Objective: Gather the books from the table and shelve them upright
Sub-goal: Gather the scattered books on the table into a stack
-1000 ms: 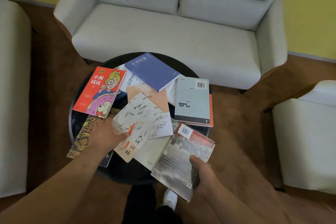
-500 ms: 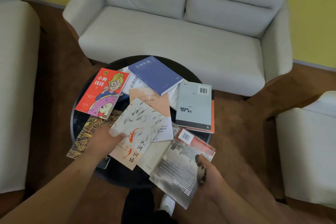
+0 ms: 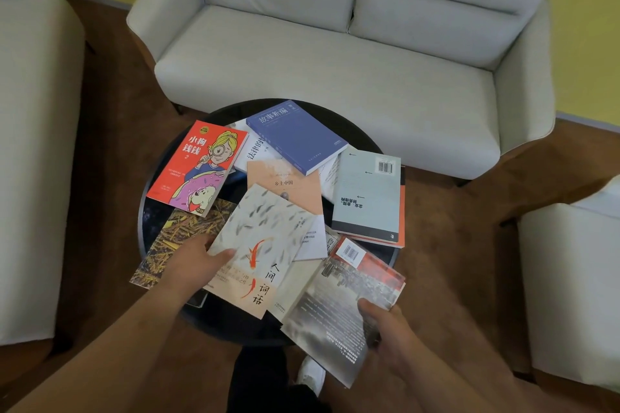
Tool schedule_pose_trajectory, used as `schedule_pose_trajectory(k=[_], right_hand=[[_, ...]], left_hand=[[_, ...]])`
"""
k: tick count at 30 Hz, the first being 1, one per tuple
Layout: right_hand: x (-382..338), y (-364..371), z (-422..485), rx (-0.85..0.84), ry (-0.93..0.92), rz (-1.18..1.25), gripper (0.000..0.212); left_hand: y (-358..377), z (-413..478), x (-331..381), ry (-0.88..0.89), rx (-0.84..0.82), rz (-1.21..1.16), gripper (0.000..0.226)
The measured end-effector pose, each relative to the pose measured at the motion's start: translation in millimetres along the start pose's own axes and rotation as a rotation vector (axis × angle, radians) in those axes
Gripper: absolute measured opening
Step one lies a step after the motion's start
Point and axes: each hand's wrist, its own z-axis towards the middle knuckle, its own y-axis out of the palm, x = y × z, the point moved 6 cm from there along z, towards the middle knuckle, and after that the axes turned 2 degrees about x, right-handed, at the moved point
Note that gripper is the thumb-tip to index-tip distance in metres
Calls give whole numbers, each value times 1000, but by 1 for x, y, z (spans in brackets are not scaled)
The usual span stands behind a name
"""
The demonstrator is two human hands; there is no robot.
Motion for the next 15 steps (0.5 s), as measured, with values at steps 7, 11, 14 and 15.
schedule_pose_trajectory(k=[7,11,14,15], right_hand=[[-3,3,-2,-41,-15,-1,63],[1,6,-3,-82,27,84,71],[6,14,-9,-158,3,67,37],[8,15,-11,-164,2,80,33]], left_hand=[[2,-17,-2,-9,-102,-466,12],[2,-24,-29,-113,-18,-671,18],[1,-31,-43,-176,35,-743,18],[0,-33,-45,-191,47,-756,20]])
